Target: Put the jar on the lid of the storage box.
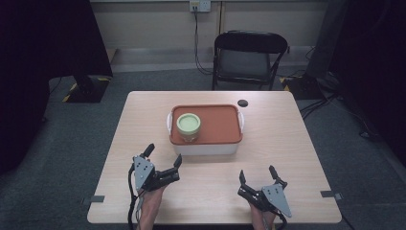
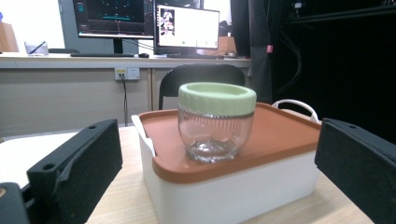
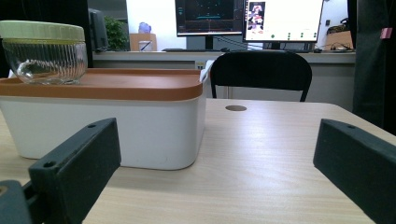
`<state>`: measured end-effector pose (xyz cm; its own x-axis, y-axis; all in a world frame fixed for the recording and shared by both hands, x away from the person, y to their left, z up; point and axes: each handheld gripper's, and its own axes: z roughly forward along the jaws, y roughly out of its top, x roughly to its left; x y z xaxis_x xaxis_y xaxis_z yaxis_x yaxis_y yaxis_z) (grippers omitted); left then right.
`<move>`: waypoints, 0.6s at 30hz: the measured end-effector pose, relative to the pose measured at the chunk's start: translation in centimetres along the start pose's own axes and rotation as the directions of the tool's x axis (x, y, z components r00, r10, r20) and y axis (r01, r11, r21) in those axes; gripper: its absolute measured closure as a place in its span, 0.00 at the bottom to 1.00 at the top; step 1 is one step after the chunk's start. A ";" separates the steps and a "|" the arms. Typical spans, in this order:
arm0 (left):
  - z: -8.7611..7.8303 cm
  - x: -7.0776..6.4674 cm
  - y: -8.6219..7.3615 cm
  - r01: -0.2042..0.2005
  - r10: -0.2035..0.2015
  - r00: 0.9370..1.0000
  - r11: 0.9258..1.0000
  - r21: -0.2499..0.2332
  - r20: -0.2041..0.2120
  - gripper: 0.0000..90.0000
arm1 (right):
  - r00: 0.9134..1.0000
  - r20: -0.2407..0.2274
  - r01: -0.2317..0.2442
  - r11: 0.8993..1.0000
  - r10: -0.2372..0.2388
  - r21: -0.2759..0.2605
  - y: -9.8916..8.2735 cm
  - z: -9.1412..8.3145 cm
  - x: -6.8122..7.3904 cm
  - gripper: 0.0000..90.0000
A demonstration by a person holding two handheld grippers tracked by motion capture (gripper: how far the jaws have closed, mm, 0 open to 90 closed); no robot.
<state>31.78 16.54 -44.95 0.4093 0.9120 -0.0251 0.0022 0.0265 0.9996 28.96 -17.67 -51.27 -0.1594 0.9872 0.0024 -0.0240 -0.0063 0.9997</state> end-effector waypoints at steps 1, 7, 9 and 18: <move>0.0 0.0 -0.2 -0.001 0.001 1.000 1.000 0.006 -0.001 0.00 | 1.000 0.000 0.000 1.000 0.000 0.000 0.0 0.0 0.0 0.00; -0.4 -0.2 -1.7 0.018 -0.017 1.000 1.000 0.024 -0.015 0.00 | 1.000 0.000 0.000 1.000 0.000 0.000 0.0 0.0 0.0 0.00; -0.5 -0.3 -2.2 0.011 -0.011 1.000 0.999 0.030 -0.015 0.00 | 1.000 0.000 0.000 1.000 0.000 0.000 0.0 0.0 0.0 0.00; -1.2 -0.7 -4.1 -0.012 0.012 1.000 1.000 0.025 -0.019 0.00 | 1.000 0.000 0.000 1.000 0.000 0.000 0.0 0.0 0.0 0.00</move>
<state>30.40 16.23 -49.00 0.3917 0.9200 -0.0128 0.0199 0.0054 0.9998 28.95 -17.67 -51.27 -0.1595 0.9872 0.0025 -0.0239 -0.0064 0.9997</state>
